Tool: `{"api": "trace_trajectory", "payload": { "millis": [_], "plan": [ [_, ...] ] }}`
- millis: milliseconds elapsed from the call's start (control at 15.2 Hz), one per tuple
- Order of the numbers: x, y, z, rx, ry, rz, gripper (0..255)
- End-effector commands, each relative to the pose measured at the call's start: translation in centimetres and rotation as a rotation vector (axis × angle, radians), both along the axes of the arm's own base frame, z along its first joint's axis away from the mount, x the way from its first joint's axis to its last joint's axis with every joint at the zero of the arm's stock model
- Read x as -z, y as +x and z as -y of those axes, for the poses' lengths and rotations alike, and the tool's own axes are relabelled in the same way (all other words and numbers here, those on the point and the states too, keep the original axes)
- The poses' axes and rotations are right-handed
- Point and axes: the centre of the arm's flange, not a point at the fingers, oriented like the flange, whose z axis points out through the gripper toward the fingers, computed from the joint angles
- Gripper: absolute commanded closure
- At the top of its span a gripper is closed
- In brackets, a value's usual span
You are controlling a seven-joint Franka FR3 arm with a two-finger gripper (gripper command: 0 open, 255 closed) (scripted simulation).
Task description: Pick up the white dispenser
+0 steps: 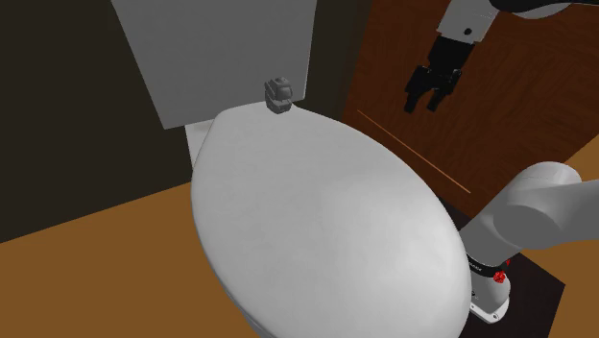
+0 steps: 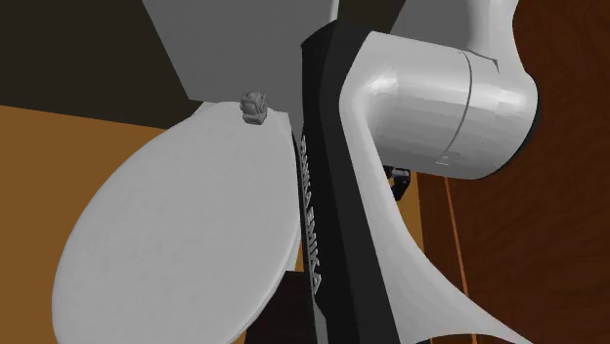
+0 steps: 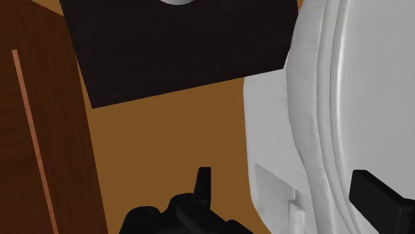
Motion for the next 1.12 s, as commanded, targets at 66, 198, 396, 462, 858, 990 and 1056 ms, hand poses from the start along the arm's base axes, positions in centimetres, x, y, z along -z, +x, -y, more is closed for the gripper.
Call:
{"api": "trace_trajectory", "payload": {
  "millis": [66,198,396,462,858,990,1056],
  "plan": [
    [0.0,1.0,-0.8,0.000,0.004,0.001,0],
    [-0.1,3.0,-2.4,-0.001,0.013,0.003,0],
    [-0.3,5.9,-4.7,-0.003,0.026,0.005,0],
    [-0.3,6.9,-5.5,-0.003,0.031,0.006,0],
    [-0.8,12.9,-10.3,-0.006,0.057,0.011,0],
    [-0.9,14.8,-11.9,-0.007,0.066,0.013,0],
    [-1.0,15.8,-12.6,-0.008,0.071,0.014,0]
  ]
}}
